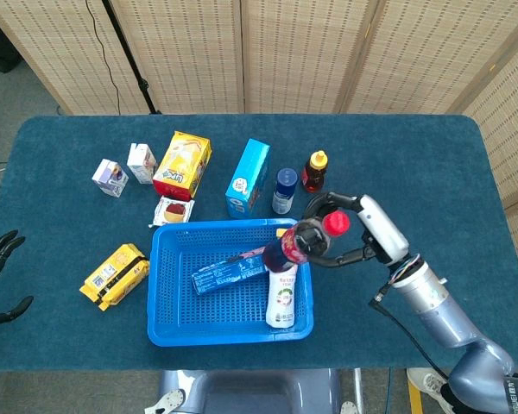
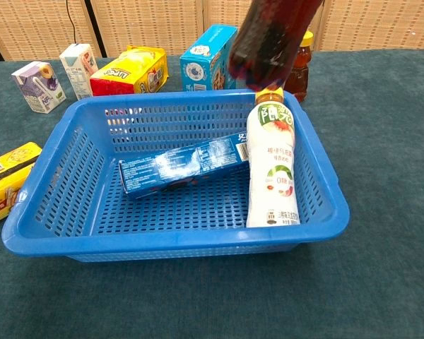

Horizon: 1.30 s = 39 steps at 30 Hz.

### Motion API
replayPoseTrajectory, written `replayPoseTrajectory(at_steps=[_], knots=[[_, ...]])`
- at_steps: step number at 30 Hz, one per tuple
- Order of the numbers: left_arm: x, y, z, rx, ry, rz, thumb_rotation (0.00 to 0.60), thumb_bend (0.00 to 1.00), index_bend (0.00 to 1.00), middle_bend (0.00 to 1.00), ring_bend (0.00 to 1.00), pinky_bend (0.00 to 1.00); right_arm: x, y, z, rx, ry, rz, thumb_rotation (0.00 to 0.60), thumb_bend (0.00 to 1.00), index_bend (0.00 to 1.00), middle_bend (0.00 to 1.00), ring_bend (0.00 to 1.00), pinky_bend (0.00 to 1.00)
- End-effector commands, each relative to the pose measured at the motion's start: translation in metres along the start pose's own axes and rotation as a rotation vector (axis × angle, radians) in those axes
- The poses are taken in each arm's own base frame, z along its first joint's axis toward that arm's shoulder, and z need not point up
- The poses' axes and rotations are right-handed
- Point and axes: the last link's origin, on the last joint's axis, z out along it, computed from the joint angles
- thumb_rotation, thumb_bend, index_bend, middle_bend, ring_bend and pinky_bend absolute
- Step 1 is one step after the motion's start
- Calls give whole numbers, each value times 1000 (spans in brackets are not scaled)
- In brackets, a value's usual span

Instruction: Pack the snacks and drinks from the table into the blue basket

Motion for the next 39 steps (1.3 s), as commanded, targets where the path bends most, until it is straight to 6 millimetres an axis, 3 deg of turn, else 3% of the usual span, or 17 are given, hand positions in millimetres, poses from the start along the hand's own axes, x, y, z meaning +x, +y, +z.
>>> replayPoseTrajectory(at_steps=[1, 7, 11, 19, 22, 24, 26, 27, 29, 30, 34, 39], knots=[[0, 0, 1, 1, -3, 2, 600, 276, 0, 0, 0, 0, -29, -7, 9, -33, -106, 40, 600, 647, 589, 635, 586, 524], [1, -2, 2, 8, -7, -3, 600, 276, 0, 0, 0, 0, -66, 22, 21, -135, -161, 70, 600, 653, 586, 635, 586, 524], [2, -6, 2, 17, -7, -6, 600, 276, 0, 0, 0, 0, -80, 36, 16, -195, -215, 42, 600, 659, 591, 639, 587, 524], [2, -6, 3, 26, -11, -4, 600, 276, 0, 0, 0, 0, -96, 49, 8, -256, -276, 22, 600, 679, 586, 637, 581, 520], [1, -5, 2, 23, -8, -2, 600, 276, 0, 0, 0, 0, -102, 60, 8, -277, -301, -9, 600, 650, 511, 559, 500, 490], [1, -5, 1, 18, -12, -6, 600, 276, 0, 0, 0, 0, -103, 68, 4, -270, -333, -89, 600, 499, 247, 265, 252, 363], [1, -5, 1, 18, -12, -5, 600, 276, 0, 0, 0, 0, -99, 71, 2, -238, -319, -169, 600, 279, 42, 42, 49, 170], [1, -5, 2, 19, -11, -3, 600, 276, 0, 0, 0, 0, -97, 70, 2, -222, -294, -182, 600, 146, 0, 1, 2, 76], [0, -5, 3, 20, -12, -4, 600, 276, 0, 0, 0, 0, -93, 64, 2, -199, -247, -182, 600, 18, 0, 0, 0, 3], [0, -5, 3, 20, -13, -3, 600, 276, 0, 0, 0, 0, -89, 61, 2, -191, -229, -191, 600, 5, 0, 0, 0, 0], [-1, -3, 5, 9, -11, 2, 600, 276, 0, 0, 0, 0, -68, 45, -1, -148, -139, -256, 600, 0, 0, 0, 0, 0], [-2, -1, 8, -17, -3, 3, 600, 276, 0, 0, 0, 0, -36, 31, -21, -110, -40, -372, 600, 0, 0, 0, 0, 0]])
